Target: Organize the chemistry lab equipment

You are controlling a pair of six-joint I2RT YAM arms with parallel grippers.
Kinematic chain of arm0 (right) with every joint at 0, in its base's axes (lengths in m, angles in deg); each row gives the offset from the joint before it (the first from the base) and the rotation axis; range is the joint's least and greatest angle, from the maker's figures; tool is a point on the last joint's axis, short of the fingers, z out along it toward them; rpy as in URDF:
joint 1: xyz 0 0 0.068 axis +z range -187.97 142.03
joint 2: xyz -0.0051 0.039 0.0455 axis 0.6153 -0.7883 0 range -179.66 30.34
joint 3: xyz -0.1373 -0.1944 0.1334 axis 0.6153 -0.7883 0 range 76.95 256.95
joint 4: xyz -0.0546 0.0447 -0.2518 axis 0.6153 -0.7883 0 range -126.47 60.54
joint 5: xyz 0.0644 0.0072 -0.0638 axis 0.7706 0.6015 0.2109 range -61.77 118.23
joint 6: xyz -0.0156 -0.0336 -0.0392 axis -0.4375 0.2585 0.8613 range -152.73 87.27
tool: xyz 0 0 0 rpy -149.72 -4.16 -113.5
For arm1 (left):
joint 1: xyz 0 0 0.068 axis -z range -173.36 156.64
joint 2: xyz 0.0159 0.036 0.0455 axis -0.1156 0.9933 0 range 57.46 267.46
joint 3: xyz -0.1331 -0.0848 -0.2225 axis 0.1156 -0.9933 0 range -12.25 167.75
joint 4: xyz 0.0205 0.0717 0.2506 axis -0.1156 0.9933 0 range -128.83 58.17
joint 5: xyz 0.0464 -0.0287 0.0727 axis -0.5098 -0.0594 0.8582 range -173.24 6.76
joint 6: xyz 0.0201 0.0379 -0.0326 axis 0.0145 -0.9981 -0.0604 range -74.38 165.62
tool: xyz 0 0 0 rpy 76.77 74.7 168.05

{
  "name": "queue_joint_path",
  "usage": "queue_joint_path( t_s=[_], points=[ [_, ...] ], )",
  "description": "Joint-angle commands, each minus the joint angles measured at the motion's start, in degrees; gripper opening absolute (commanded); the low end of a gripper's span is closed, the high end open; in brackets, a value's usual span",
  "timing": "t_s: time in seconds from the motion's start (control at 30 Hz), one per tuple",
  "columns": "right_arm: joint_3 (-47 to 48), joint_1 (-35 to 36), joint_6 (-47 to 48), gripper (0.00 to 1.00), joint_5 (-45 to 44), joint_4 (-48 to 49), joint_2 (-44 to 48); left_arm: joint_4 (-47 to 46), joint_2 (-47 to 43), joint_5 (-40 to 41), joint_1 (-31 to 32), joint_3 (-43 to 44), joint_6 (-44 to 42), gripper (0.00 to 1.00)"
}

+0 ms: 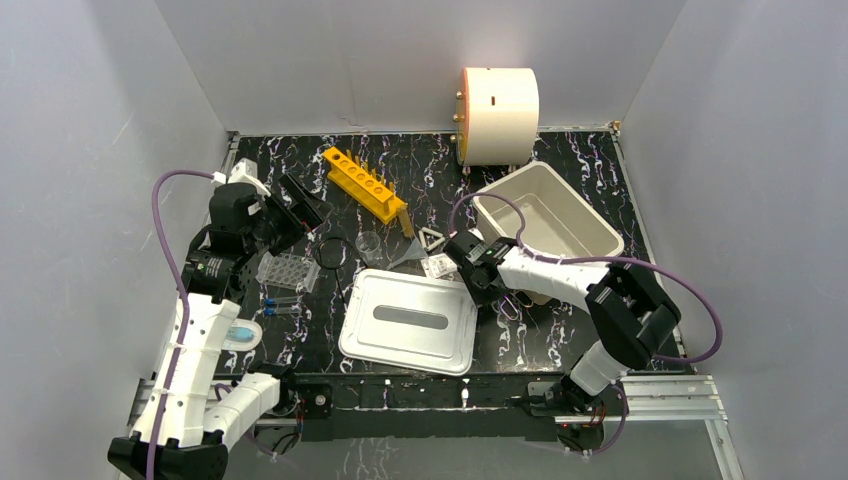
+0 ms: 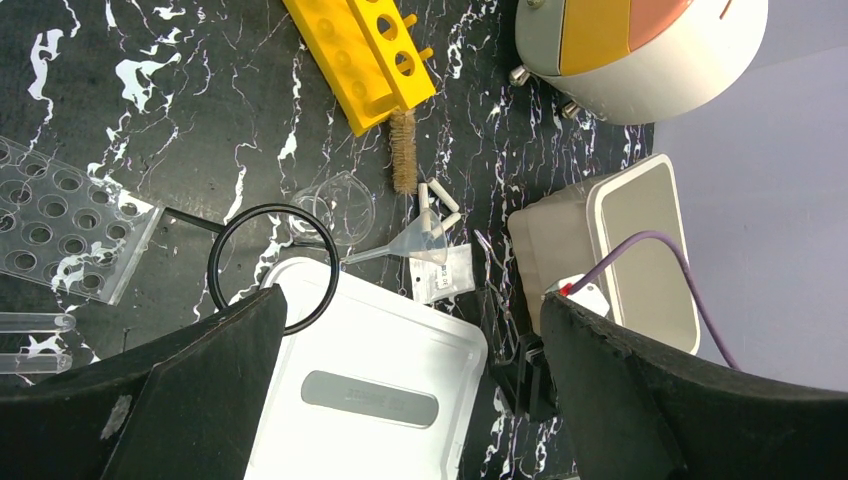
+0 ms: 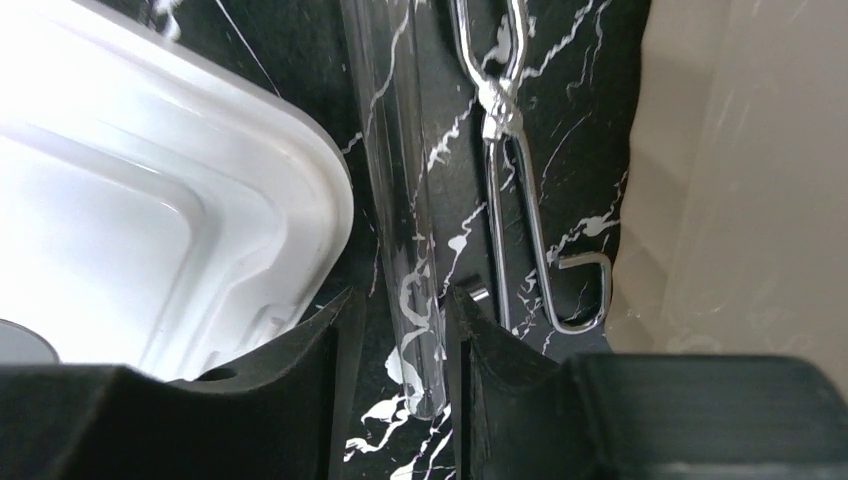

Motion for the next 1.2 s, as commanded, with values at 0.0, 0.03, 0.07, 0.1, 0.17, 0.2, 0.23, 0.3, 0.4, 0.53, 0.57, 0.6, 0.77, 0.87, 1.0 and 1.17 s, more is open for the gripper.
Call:
queue_joint_path(
  t_s=[0.0,0.03,0.07,0.1,0.17,0.2,0.23,0.3,0.4,0.53,0.57,0.6,0.77,0.87,1.0,1.17],
  points=[
    [-1.67,0.29,0.11,0.44,0.38,2.31,1.2,-0.04,-1.18,0.27,0.21,-0.18,-0.12,0.98],
    [-1.77,0.25,0.04,0.44,0.18,2.32,1.07,-0.01,-1.22,0.26,0.22,-0.14,-0.12,0.98],
    [-1.83,0.28,-0.02,0.44,0.03,2.38,0.79,0.0,-1.23,0.32,0.22,-0.03,-0.12,0.98],
    [-1.87,0.29,-0.05,0.45,-0.03,2.48,0.6,0.07,-1.23,0.39,0.22,0.01,-0.12,0.98],
    [-1.87,0.22,-0.11,0.45,0.03,2.84,-0.21,0.13,-1.23,0.27,0.22,0.25,-0.17,0.98],
    [-1.87,0.21,-0.15,0.45,0.09,3.03,-0.48,0.19,-1.19,0.29,0.22,0.34,-0.13,0.98],
    [-1.95,0.28,-0.04,0.45,0.26,3.29,-0.81,0.29,-1.16,0.28,0.22,0.42,-0.12,0.98],
    [-2.17,0.27,0.25,0.45,0.72,4.14,-1.28,0.43,-1.23,0.3,0.22,0.61,-0.12,0.98],
    [-2.33,0.29,0.8,0.45,1.16,5.52,-2.13,0.7,-1.23,0.1,0.22,0.82,-0.03,0.98],
    [-1.79,0.29,1.37,0.43,0.66,6.31,-3.78,1.0,-0.85,-0.45,0.22,1.77,-0.01,0.98],
    [-1.78,0.29,1.44,0.41,0.48,6.5,-4.01,1.13,-0.8,-0.6,0.22,1.94,0.05,0.98],
    [-1.83,0.29,1.32,0.39,-0.32,6.58,-4.04,1.11,-0.79,-1.05,0.22,2.11,0.05,0.98],
    [-3.76,0.33,1.54,0.32,-3.97,9.17,-1.3,1.07,-2.66,-2.12,0.22,1.12,0.98,0.98],
    [-3.76,0.33,2.19,0.3,-4.83,9.78,-0.04,0.88,-3.81,-2.17,0.17,0.09,1.69,0.98],
    [-3.4,0.38,2.7,0.29,-4.61,9.88,2.32,1.15,-4.04,-3.1,0.22,-0.04,2.51,0.98],
    [-3.43,0.36,3.61,0.29,-2.29,10.74,8.33,1.03,-3.63,-6.01,0.22,-0.08,3.49,0.98]
  ],
)
